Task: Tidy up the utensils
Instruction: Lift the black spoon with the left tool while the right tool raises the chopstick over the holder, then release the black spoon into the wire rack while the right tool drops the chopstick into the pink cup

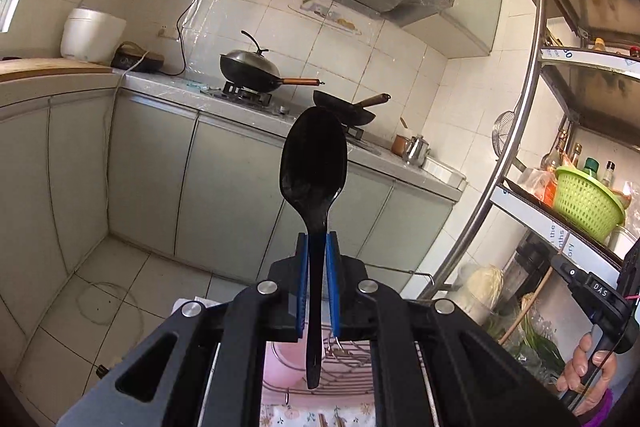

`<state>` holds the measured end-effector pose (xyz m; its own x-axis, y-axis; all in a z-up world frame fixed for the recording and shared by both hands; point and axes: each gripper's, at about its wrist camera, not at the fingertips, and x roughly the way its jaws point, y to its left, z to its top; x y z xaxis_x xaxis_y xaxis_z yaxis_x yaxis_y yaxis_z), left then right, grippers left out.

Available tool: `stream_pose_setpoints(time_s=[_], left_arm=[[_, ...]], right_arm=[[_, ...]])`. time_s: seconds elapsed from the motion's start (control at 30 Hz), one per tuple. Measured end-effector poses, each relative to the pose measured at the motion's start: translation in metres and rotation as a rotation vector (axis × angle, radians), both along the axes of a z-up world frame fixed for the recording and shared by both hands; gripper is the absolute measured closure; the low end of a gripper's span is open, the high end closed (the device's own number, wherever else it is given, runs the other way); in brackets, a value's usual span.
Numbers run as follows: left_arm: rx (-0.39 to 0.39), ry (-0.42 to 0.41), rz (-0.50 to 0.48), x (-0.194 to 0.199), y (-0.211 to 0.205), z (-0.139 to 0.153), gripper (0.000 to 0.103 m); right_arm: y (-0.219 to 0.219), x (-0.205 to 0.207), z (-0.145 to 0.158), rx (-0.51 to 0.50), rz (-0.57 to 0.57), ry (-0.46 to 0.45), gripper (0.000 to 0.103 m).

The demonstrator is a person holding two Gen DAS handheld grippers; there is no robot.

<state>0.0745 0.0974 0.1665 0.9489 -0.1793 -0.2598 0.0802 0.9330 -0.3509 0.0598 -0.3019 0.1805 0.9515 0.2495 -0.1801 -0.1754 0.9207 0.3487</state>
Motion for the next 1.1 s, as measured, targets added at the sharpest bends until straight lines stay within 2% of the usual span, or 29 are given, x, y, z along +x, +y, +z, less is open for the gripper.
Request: stream_pose_setpoints(time_s=[0.2, 0.4, 0.5, 0.7, 0.93, 1.1], left_arm=[[0.054, -0.049, 0.052, 0.031, -0.014, -0.009, 0.095], [0.143, -0.074, 0.061, 0.052, -0.036, -0.036, 0.095], [0.185, -0.060, 0.063, 0.058, -0.045, -0.053, 0.095], [0.219, 0.013, 0.048, 0.069, -0.052, -0.087, 0.095], [0.197, 0.102, 0.011, 0.079, -0.049, -0.107, 0.095], [0.155, 0.165, -0.021, 0.086, -0.045, -0.116, 0.095]], right_arm=[[0.001, 0.017, 0.003, -0.054, -0.079, -0.090, 0.097], [0.006, 0.040, -0.016, -0.071, -0.098, -0.086, 0.097], [0.010, 0.049, -0.028, -0.093, -0.098, -0.062, 0.097], [0.014, 0.063, -0.060, -0.109, -0.071, 0.036, 0.097], [0.016, 0.077, -0.092, -0.101, -0.031, 0.173, 0.097], [0.020, 0.079, -0.105, -0.094, -0.010, 0.222, 0.097]])
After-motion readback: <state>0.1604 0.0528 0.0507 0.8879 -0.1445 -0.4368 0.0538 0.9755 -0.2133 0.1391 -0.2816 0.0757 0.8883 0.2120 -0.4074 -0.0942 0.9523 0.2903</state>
